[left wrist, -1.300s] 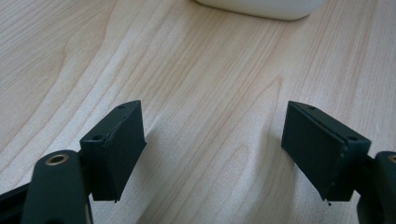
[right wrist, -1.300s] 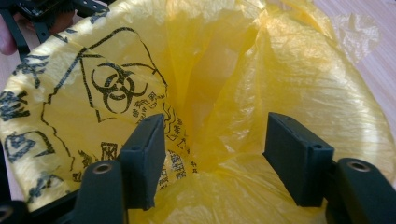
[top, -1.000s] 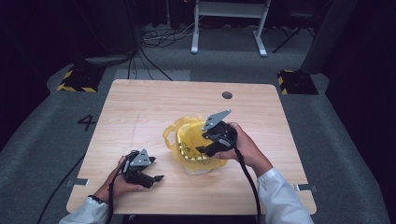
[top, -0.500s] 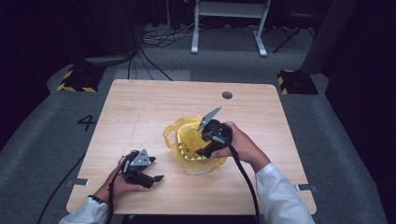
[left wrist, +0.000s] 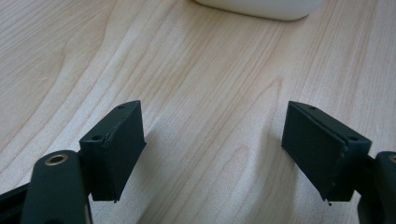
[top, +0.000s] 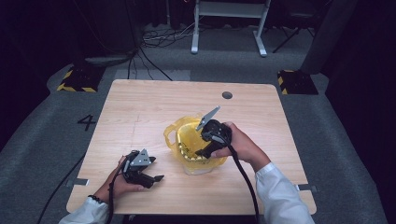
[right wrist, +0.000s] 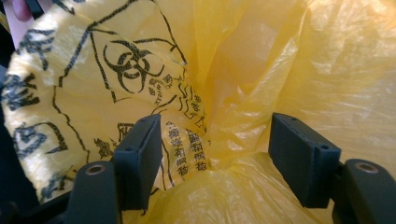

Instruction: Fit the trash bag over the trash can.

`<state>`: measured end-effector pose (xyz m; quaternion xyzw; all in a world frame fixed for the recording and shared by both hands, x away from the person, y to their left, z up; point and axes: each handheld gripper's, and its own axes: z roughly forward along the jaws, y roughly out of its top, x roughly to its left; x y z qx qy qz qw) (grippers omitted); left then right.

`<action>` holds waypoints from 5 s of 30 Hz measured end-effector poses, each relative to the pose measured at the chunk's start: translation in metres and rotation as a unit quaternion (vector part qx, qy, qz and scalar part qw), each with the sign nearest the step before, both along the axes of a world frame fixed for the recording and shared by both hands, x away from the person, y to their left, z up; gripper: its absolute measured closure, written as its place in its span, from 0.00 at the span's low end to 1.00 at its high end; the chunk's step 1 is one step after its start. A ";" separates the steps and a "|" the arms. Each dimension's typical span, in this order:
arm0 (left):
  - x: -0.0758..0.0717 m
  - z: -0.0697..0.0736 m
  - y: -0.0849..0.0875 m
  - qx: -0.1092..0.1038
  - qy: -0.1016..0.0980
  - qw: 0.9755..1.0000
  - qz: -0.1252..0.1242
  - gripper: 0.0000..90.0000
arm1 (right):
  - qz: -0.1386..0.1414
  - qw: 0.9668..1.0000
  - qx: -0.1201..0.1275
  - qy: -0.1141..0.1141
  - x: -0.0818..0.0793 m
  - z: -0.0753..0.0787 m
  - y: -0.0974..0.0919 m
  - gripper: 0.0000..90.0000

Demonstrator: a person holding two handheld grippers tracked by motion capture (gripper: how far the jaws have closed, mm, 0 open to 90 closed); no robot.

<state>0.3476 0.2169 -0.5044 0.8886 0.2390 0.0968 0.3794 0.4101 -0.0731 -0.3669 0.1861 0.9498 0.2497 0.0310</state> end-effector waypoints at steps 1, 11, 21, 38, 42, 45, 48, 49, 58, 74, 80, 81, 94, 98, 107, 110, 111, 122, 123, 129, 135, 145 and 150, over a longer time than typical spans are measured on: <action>0.000 0.000 0.000 0.000 0.000 1.000 0.000 0.24 | 0.000 1.000 0.001 -0.001 0.000 0.000 0.000 0.38; 0.000 0.000 0.000 0.000 0.000 1.000 0.000 0.24 | -0.001 1.000 0.020 -0.005 -0.002 0.002 -0.003 0.36; 0.000 0.000 0.000 0.000 0.000 1.000 0.000 0.24 | -0.004 0.999 0.040 -0.014 -0.004 0.001 -0.005 0.34; 0.000 0.000 0.000 0.000 0.000 1.000 0.000 0.23 | -0.004 0.996 0.024 -0.087 -0.015 0.008 -0.003 0.34; 0.000 0.000 0.000 0.000 0.000 1.000 0.000 0.23 | -0.002 0.994 0.032 -0.101 -0.018 0.012 -0.006 0.33; 0.000 0.000 0.000 0.000 0.000 1.000 0.000 0.23 | -0.003 0.993 0.038 -0.108 -0.021 0.016 -0.008 0.32; 0.000 0.000 0.000 0.000 0.000 1.000 0.000 0.23 | -0.004 0.993 0.048 -0.112 -0.023 0.020 -0.012 0.33; 0.000 0.000 0.000 0.000 0.000 1.000 0.000 0.23 | -0.004 0.992 0.050 -0.113 -0.023 0.021 -0.014 0.33; 0.000 0.000 0.000 0.001 0.000 1.000 0.000 0.23 | -0.005 0.990 0.065 -0.125 -0.032 0.030 -0.031 0.36; 0.000 0.000 0.000 0.000 0.000 1.000 0.000 0.23 | -0.033 0.985 0.094 -0.141 -0.042 0.034 -0.067 0.34; 0.000 0.000 0.000 0.001 0.000 1.000 0.000 0.23 | -0.041 0.984 0.095 -0.143 -0.048 0.031 -0.079 0.34; 0.000 0.000 0.000 0.001 0.000 1.000 0.000 0.23 | -0.042 0.984 0.095 -0.144 -0.049 0.031 -0.081 0.34; 0.000 0.000 0.000 0.001 0.000 1.000 -0.001 0.23 | -0.051 0.983 0.089 -0.154 -0.062 0.017 -0.095 0.34; 0.000 0.000 0.000 0.001 0.000 1.000 0.000 0.23 | -0.053 0.982 0.080 -0.164 -0.067 0.011 -0.098 0.34; 0.000 0.000 0.000 0.001 0.000 1.000 0.000 0.23 | -0.069 0.983 0.061 -0.161 -0.073 -0.009 -0.107 0.33; 0.000 0.000 0.000 0.001 0.000 1.000 0.000 0.23 | -0.075 0.983 0.064 -0.157 -0.073 -0.016 -0.111 0.33; 0.000 0.000 0.000 0.001 0.000 1.000 0.000 0.23 | -0.078 0.983 0.062 -0.156 -0.073 -0.018 -0.112 0.33; 0.000 0.000 0.000 0.001 0.000 1.000 0.000 0.23 | -0.094 0.984 0.054 -0.141 -0.076 -0.050 -0.126 0.31; 0.000 0.000 0.000 0.001 0.000 1.000 0.000 0.23 | -0.095 0.984 0.052 -0.142 -0.076 -0.054 -0.128 0.30; 0.000 0.000 0.000 0.001 0.000 1.000 0.000 0.23 | -0.101 0.984 0.050 -0.138 -0.078 -0.072 -0.136 0.29; 0.000 0.000 0.000 0.001 0.000 1.000 0.001 0.23 | -0.109 0.984 0.046 -0.136 -0.080 -0.086 -0.144 0.27; 0.000 0.000 0.000 0.001 0.000 1.000 0.001 0.23 | -0.140 0.981 0.046 -0.123 -0.083 -0.110 -0.162 0.27; 0.000 0.000 0.000 0.001 0.000 1.000 0.001 0.23 | -0.159 0.979 0.059 -0.110 -0.084 -0.120 -0.173 0.27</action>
